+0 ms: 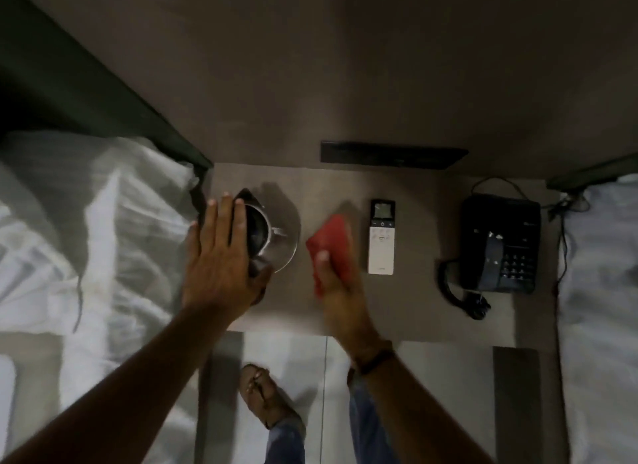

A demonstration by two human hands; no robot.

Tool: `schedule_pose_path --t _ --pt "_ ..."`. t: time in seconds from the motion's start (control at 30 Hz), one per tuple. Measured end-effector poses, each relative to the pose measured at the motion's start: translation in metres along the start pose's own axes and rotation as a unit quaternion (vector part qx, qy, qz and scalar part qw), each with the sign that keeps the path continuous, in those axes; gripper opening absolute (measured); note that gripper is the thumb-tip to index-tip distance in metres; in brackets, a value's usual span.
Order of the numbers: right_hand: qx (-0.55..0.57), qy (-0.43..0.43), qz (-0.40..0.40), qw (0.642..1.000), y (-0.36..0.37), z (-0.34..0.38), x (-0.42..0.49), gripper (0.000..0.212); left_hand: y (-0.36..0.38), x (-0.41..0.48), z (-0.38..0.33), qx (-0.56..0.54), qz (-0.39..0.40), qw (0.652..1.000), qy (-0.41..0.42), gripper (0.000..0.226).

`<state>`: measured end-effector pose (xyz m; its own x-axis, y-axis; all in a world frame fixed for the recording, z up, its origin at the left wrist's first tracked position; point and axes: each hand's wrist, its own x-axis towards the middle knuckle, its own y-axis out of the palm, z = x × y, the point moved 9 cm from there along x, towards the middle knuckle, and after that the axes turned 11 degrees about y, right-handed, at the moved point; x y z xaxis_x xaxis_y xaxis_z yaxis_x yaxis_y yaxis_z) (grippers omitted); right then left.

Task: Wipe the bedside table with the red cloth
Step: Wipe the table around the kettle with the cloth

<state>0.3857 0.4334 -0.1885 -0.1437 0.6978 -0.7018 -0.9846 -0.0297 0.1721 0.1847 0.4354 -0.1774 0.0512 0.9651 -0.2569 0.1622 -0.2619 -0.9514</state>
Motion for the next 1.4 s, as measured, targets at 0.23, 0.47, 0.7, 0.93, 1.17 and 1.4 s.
schedule_pose_path --t 0.23,0.47,0.7,0.93,1.17,1.4 --pt "-0.322 -0.148 0.017 0.935 0.085 -0.032 0.041 0.073 0.009 0.001 -0.005 -0.018 -0.035 0.999 -0.014 0.108" --pt "-0.125 -0.090 0.086 0.984 0.087 -0.014 0.122 0.050 0.008 0.006 -0.006 0.001 -0.025 1.000 -0.015 0.119" --pt "0.053 0.022 0.070 0.996 0.070 -0.059 0.166 0.061 0.009 0.005 -0.005 0.001 -0.040 0.999 -0.014 0.124" --pt "0.242 0.057 0.028 0.968 0.070 -0.115 0.111 0.063 0.005 0.005 -0.008 0.011 -0.035 0.999 -0.017 0.124" --pt "0.309 0.126 -0.115 0.936 0.033 -0.146 0.004 0.030 0.003 0.005 -0.010 0.012 -0.024 0.999 -0.020 0.118" --pt "0.284 0.077 -0.109 0.949 0.028 -0.080 0.033 0.029 0.003 0.005 -0.010 0.020 -0.019 1.000 -0.009 0.121"
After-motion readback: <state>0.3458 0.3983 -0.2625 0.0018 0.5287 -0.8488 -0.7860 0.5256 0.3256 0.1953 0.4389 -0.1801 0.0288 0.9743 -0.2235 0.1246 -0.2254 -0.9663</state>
